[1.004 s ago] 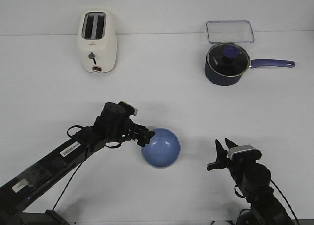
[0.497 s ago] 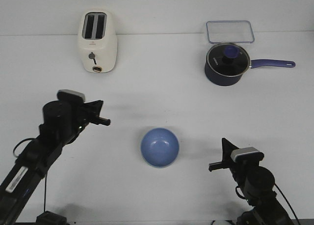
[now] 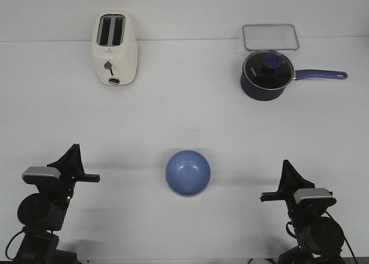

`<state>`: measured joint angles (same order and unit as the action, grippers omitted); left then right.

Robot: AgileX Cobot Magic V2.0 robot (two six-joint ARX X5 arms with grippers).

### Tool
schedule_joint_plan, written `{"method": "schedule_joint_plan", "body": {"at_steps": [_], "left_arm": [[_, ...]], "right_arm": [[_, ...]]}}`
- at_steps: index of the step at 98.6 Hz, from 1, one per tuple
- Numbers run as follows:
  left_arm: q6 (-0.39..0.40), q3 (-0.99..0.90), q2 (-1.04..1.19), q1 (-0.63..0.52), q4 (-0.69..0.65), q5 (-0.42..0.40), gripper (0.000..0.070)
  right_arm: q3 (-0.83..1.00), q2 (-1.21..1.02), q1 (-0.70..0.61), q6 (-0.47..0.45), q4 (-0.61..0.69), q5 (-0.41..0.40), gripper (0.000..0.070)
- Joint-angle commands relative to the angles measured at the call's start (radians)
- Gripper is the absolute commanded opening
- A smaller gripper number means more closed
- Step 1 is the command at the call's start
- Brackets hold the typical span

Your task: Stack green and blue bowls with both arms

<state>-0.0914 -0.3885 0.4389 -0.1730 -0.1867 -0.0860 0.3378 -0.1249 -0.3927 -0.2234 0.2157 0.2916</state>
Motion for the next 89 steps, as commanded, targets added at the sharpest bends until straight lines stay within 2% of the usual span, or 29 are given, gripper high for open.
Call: {"method": "schedule_joint_plan", "body": {"at_steps": [1,57,65,72,89], "left_arm": [[-0.003,-0.014,-0.019,-0.001,-0.02,-0.003,0.0015],[-0.003,-0.014,-0.096,-0.002,-0.023,-0.003,0.0015],[0.043,-0.013,-0.1,-0.001,-0.018,-0.003,0.0015],[0.049,-0.007,-0.122,0.003,-0.002,-0.003,0.0015],[0.078,0.116,-0.213,0.081,0.006,0.071,0.0015]], "right_arm": [[-0.004,0.001,-0.005,0.012,-0.013,0.004,0.0],[-0.004,0.001,-0.005,0.011,-0.013,0.004,0.0],[-0.004,0.001,-0.005,0.012,-0.013,0.004,0.0],[-0.004,0.001,-0.005,0.012,-0.013,0.004,0.0],[-0.004,0.001,-0.005,0.012,-0.013,0.004,0.0]]}}
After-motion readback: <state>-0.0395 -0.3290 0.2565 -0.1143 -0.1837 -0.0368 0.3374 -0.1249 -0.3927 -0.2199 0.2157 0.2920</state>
